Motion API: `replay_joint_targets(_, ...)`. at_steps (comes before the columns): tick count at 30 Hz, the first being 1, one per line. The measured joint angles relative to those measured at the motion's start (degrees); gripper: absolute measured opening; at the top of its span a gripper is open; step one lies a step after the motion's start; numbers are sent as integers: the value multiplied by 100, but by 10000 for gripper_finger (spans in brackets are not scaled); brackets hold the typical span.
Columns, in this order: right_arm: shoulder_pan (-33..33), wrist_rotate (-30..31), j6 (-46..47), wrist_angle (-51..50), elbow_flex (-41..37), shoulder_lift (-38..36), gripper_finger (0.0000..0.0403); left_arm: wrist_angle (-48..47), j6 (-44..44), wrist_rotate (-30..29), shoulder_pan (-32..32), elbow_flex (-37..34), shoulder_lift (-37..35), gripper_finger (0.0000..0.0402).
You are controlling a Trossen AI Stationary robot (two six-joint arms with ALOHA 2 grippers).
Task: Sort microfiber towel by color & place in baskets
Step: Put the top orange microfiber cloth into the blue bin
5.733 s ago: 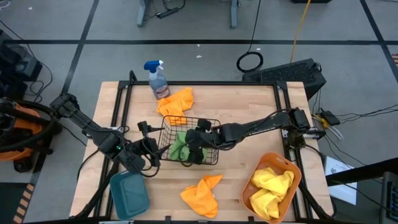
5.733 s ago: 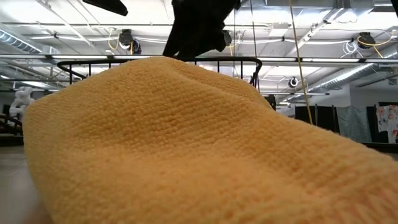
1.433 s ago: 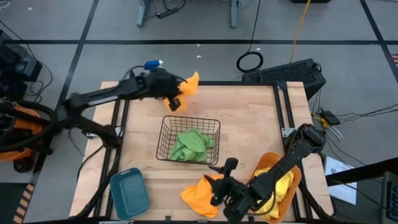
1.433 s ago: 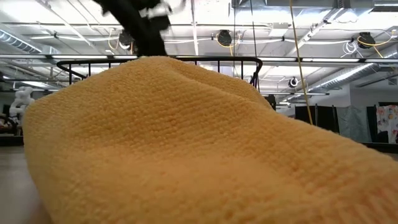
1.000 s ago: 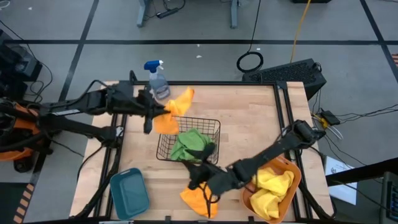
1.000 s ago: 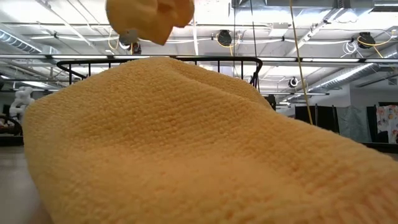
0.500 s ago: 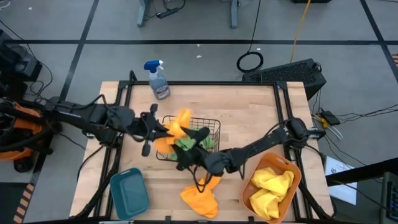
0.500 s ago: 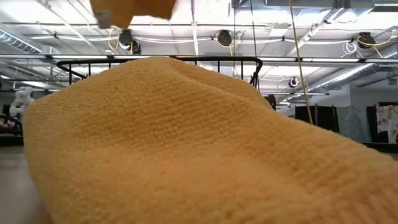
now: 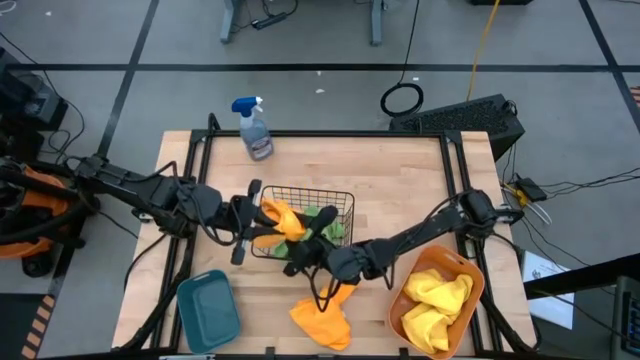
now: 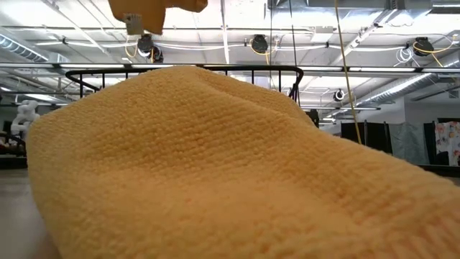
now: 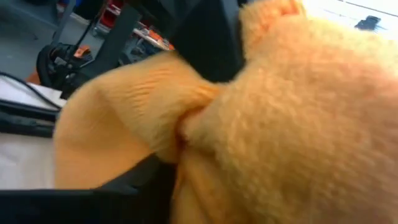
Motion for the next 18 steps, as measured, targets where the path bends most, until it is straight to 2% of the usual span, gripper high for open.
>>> replay_joint_targets(3, 105, 5, -137, -35, 0, 0, 148, -177, 250, 0, 0, 0, 0, 46)
replay_joint_targets(8, 290, 53, -410, -161, 0, 0, 25, -640, 418, -170, -4, 0, 0, 143)
replay_joint_targets(10, 342, 87, -466, -199, 0, 0, 13, -728, 386, -231, -4, 2, -4, 184)
replay_joint_targets(13, 425, 417, -470, -254, 0, 0, 22, -830, 198, -280, -55, 2, -59, 235)
replay_joint_targets(18, 600, 940, -570, -485, 0, -2, 8, -1160, 76, -323, -228, 0, -246, 284)
